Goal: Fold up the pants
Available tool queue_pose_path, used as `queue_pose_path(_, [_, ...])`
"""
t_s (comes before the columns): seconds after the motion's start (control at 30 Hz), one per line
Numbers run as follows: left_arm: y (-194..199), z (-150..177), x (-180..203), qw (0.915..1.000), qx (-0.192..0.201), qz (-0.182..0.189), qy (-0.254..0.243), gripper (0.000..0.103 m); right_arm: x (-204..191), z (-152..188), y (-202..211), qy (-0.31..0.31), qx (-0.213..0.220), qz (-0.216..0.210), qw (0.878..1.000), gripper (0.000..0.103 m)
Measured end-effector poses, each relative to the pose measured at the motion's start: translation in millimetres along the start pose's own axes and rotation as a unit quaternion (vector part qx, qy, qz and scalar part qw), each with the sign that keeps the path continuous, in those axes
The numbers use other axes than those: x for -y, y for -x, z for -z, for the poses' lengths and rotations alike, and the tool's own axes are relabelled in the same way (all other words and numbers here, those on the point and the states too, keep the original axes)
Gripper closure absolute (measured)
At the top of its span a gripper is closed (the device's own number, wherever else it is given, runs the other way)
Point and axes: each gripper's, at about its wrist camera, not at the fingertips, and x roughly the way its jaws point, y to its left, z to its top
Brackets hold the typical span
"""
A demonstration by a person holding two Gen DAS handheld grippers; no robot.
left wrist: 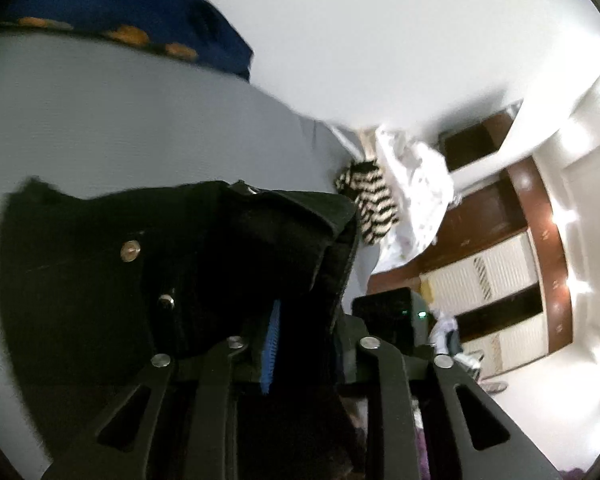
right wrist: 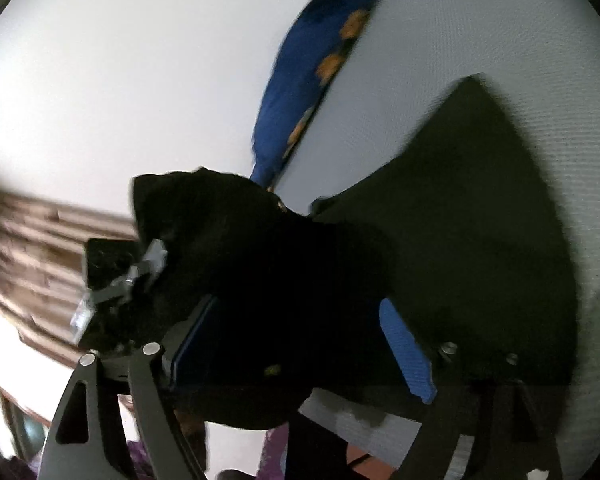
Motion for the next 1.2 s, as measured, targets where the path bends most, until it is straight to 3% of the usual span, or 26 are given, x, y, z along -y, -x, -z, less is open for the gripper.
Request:
queue_pose_path(0.03, [-22.7,-0.3,-1.5,0.9998,-0.017,-0.005,-0.003,0.065,13.7,-2.6,9.4,-0.020,0.006,-0.012,1.000,0.020])
queue_pose_path(0.07, [-39.5,-0.4,-3.2,0.9994,-0.033,0.005,-0.002,0.065,26.6,-4.0,17.4,-0.040,0.015,-0.024,0.999,0.020])
queue_pose_path(0.1, [-53.4,-0.3,-3.9,0.9982,-0.044,0.040,-0.004,0.064,37.7,-4.4,22.5,-0.058,0.023,-0.031,0.998,0.017])
queue_pose_path(0.17, [-61.3,-1.2,-1.4,0.9973,-0.050,0.054,-0.009,0.055,50.1,-3.4,28.9,-0.079,0.033,-0.059,0.995,0.021])
queue_pose_path(0.27, [-47.3,-5.2,4.6,0.9976,-0.027,0.060,-0.022,0.048,50.0,-2.5,30.7,-0.078,0.032,-0.074,0.994,0.020])
queue_pose_path(0.33, [-23.9,-8.5,6.8,0.9987,0.007,0.037,-0.033,0.038,48.7,-2.3,30.4,-0.071,0.028,-0.068,0.995,0.017])
queue_pose_path(0.4, [-1.4,-8.8,7.0,0.9983,0.038,0.014,-0.042,0.037,38.3,-5.0,21.5,-0.055,0.019,-0.048,0.997,0.014])
queue_pose_path(0.5, [33.0,-3.1,0.6,0.9949,0.078,-0.044,-0.048,0.026,17.8,-10.4,9.5,-0.004,-0.004,0.032,0.999,0.013])
queue_pose_path(0.57, [48.6,5.9,-6.5,0.9908,0.098,-0.076,-0.054,0.025,0.0,-8.9,-3.2,0.043,-0.025,0.090,0.995,0.013])
queue_pose_path(0.6, [53.8,11.3,-10.4,0.9888,0.103,-0.091,-0.058,0.024,-10.3,-6.9,-11.2,0.073,-0.031,0.122,0.989,0.017])
queue_pose_path(0.67, [57.2,22.8,-19.7,0.9835,0.103,-0.133,-0.067,0.024,-19.4,-4.6,-23.5,0.107,-0.042,0.160,0.980,0.051])
queue_pose_path(0.7, [59.0,28.4,-25.9,0.9814,0.100,-0.148,-0.070,0.024,-19.9,-3.5,-26.5,0.115,-0.048,0.178,0.976,0.077])
queue_pose_path(0.83, [53.4,48.0,-40.8,0.9749,0.084,-0.192,-0.075,0.024,-20.8,-8.9,-8.1,0.112,-0.025,0.168,0.979,0.084])
queue_pose_path(1.03, [47.4,67.5,-46.7,0.9630,0.075,-0.227,-0.124,0.024,-0.8,-6.5,10.9,0.086,-0.006,0.164,0.983,0.084])
queue_pose_path(1.2, [28.8,73.3,-54.7,0.9591,0.050,-0.248,-0.127,0.024,15.7,5.1,28.1,0.071,0.007,0.158,0.985,0.084])
